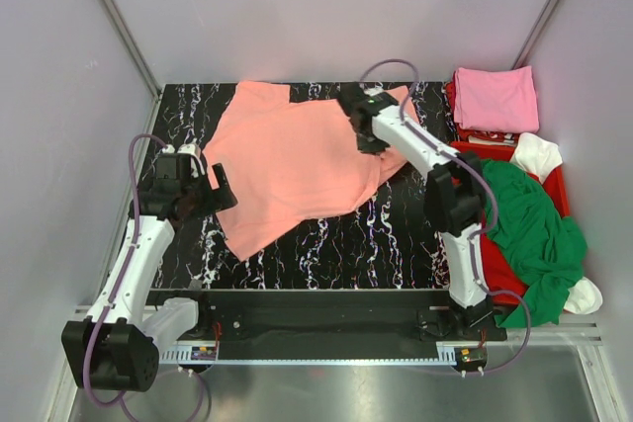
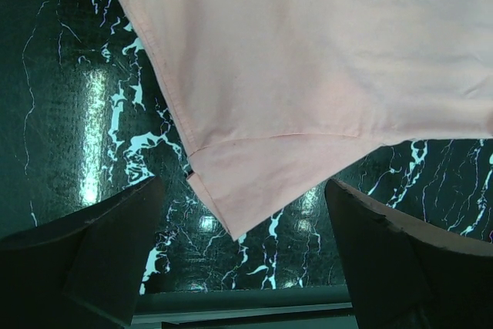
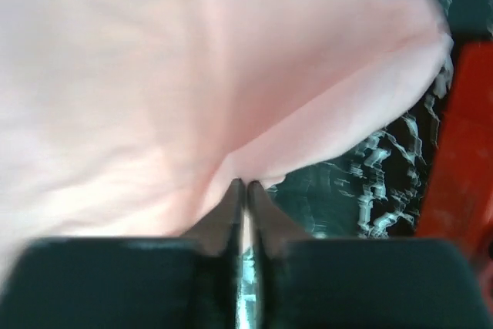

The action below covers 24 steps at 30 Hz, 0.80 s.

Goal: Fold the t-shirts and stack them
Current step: Flatten the tshirt out

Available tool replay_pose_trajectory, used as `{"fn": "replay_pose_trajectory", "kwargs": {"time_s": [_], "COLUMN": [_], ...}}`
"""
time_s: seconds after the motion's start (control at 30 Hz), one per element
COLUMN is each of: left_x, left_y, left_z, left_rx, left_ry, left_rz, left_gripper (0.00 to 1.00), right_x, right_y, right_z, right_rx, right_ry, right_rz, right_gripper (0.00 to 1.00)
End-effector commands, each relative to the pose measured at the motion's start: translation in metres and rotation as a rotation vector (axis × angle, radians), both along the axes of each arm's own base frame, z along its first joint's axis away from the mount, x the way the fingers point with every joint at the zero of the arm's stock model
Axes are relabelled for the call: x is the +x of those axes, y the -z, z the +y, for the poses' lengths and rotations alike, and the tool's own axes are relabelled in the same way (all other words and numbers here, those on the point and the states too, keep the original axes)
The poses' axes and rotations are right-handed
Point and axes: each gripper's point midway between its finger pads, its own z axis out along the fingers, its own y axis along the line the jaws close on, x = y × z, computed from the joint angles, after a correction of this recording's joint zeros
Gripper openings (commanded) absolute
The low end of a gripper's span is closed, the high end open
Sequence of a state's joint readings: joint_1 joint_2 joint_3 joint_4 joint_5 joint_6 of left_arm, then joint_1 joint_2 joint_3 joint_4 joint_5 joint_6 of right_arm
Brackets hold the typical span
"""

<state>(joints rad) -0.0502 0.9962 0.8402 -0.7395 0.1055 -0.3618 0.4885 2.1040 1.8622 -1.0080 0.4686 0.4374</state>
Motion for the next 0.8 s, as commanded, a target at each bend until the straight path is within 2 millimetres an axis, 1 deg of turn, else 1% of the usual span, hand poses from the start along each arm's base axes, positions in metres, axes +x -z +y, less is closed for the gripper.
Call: {"fn": "replay_pose_trajectory", "kwargs": {"time_s": [0.0, 0.03, 0.07, 0.1, 0.17, 0.23, 0.27, 0.3, 0.33, 0.37, 0.4, 0.43, 0.47, 0.5, 0.57, 0.73, 0.77], "left_x": [0.007, 0.007, 0.007, 0.007, 0.006, 0.006, 0.006, 0.006, 0.006, 0.006, 0.006, 0.006, 0.006, 0.006, 0.006, 0.006, 0.006], "left_y": [-0.005, -0.005, -0.004, -0.005, -0.005, -0.005, -0.005, -0.005, -0.005, -0.005, -0.004, -0.004, -0.004, -0.004, -0.004, -0.004, -0.004], "left_z": [-0.005, -0.005, -0.005, -0.005, -0.005, -0.005, -0.005, -0.005, -0.005, -0.006, -0.006, -0.006, -0.007, -0.007, -0.007, -0.006, -0.006], "left_rx": [-0.011, -0.011, -0.01, -0.009, -0.007, -0.006, -0.007, -0.006, -0.007, -0.007, -0.008, -0.007, -0.007, -0.006, -0.006, -0.004, -0.004], "left_ry": [0.037, 0.037, 0.036, 0.034, 0.033, 0.031, 0.034, 0.033, 0.034, 0.037, 0.036, 0.036, 0.038, 0.038, 0.038, 0.036, 0.036], "left_rz": [-0.045, -0.044, -0.041, -0.043, -0.043, -0.044, -0.044, -0.046, -0.043, -0.044, -0.044, -0.044, -0.044, -0.043, -0.039, -0.043, -0.041], "left_gripper": [0.92, 0.92, 0.92, 0.92, 0.92, 0.92, 0.92, 0.92, 0.92, 0.92, 0.92, 0.92, 0.92, 0.92, 0.92, 0.92, 0.92], "right_x": [-0.007, -0.003, 0.0, 0.001, 0.002, -0.005, 0.001, -0.013, -0.013, -0.004, -0.015, -0.012, -0.008, -0.008, -0.003, 0.019, 0.026], "right_y": [-0.005, -0.003, -0.002, 0.001, -0.001, -0.002, -0.004, -0.005, -0.002, -0.005, 0.001, 0.003, 0.003, 0.009, 0.014, 0.02, 0.017], "right_z": [0.035, 0.035, 0.036, 0.033, 0.029, 0.023, 0.023, 0.011, 0.001, 0.002, -0.004, -0.008, -0.008, -0.009, -0.01, -0.001, 0.001], "right_rx": [-0.179, -0.197, -0.204, -0.218, -0.215, -0.13, -0.058, -0.019, 0.07, 0.162, 0.213, 0.281, 0.309, 0.324, 0.326, 0.375, 0.387], "right_ry": [-0.219, -0.221, -0.216, -0.207, -0.169, -0.127, -0.078, -0.051, -0.007, 0.024, 0.031, 0.04, 0.052, 0.055, 0.058, 0.059, 0.058], "right_rz": [0.079, 0.077, 0.074, 0.068, 0.035, 0.007, -0.048, -0.048, -0.042, -0.094, -0.082, -0.081, -0.101, -0.082, -0.063, -0.075, -0.089], "right_gripper": [0.25, 0.49, 0.76, 0.86, 0.95, 0.96, 0.94, 0.93, 0.9, 0.87, 0.81, 0.8, 0.79, 0.74, 0.71, 0.63, 0.63]}}
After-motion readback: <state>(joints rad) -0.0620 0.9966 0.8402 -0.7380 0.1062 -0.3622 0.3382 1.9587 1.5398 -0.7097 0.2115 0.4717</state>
